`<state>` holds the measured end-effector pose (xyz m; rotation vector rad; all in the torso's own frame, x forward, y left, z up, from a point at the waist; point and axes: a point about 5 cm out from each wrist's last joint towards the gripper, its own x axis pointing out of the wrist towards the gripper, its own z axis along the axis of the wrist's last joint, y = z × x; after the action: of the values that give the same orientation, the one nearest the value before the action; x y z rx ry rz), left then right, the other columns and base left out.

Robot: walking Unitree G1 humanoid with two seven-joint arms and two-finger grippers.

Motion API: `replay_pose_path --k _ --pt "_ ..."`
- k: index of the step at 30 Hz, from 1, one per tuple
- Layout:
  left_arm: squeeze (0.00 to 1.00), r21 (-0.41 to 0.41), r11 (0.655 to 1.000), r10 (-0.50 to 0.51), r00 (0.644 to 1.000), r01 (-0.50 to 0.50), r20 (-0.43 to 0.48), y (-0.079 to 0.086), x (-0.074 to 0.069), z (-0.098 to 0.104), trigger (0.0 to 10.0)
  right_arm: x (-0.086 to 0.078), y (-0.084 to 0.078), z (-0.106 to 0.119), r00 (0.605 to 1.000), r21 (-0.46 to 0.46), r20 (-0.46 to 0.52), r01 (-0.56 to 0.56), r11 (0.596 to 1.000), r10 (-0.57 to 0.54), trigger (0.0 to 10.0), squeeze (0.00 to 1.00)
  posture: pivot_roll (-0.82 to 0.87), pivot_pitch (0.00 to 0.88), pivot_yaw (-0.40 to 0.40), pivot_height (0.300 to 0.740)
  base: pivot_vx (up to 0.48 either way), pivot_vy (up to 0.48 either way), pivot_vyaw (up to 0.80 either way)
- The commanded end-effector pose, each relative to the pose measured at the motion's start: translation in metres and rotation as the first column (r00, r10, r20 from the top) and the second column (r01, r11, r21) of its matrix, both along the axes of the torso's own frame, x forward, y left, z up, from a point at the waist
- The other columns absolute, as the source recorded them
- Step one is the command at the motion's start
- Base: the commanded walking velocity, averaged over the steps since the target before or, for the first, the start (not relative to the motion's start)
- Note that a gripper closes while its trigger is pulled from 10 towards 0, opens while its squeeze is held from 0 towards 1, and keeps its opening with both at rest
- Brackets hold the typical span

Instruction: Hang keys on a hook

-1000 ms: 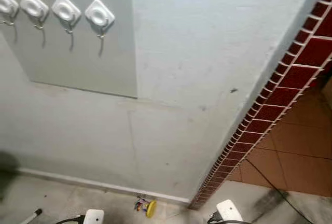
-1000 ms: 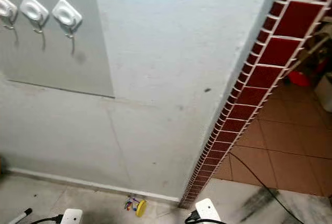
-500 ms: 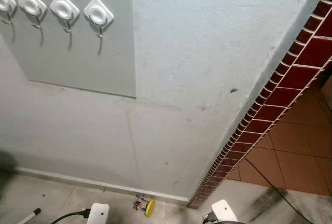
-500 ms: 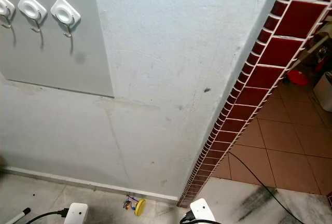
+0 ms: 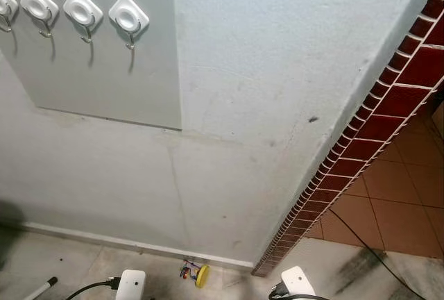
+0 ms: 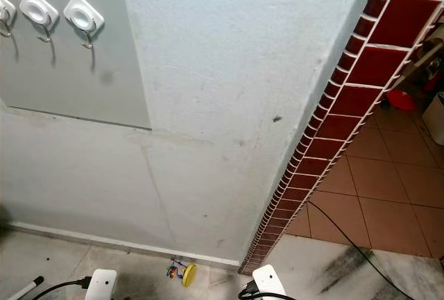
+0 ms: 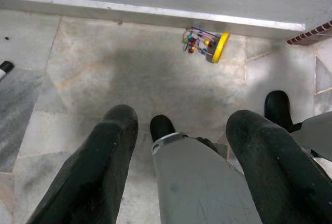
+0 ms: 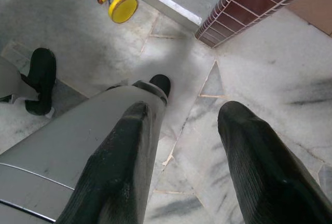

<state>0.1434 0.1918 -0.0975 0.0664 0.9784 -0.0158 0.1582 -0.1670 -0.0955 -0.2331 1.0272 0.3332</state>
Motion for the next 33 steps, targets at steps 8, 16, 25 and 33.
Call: replay_pose_path --k 8,16,25,33 --pt "0.00 -0.009 1.000 0.005 1.000 -0.005 -0.002 0.001 -0.003 -0.001 10.0 -0.004 0.000 -0.002 1.000 -0.017 -0.009 -0.015 1.000 0.015 10.0 0.00 -0.05 0.074 -0.044 0.740 0.000 0.000 0.00" --pt "0.00 -0.016 1.000 -0.001 1.000 0.001 -0.002 -0.001 -0.003 -0.001 10.0 -0.007 -0.002 -0.003 1.000 -0.026 -0.021 -0.006 1.000 0.006 10.0 0.00 -0.05 0.074 -0.044 0.740 0.000 0.000 0.00" --pt "0.00 -0.029 1.000 -0.005 1.000 0.004 -0.005 -0.003 -0.003 -0.001 10.0 -0.010 -0.002 -0.004 0.999 -0.027 -0.032 -0.005 1.000 0.005 10.0 0.00 -0.05 0.074 -0.045 0.740 0.000 0.000 0.00" --pt "0.00 -0.035 0.999 -0.003 1.000 0.003 -0.007 -0.005 -0.004 -0.002 10.0 -0.012 -0.005 -0.005 0.999 -0.032 -0.040 -0.004 0.999 0.003 10.0 0.00 -0.06 0.077 -0.047 0.740 -0.153 0.000 0.00"
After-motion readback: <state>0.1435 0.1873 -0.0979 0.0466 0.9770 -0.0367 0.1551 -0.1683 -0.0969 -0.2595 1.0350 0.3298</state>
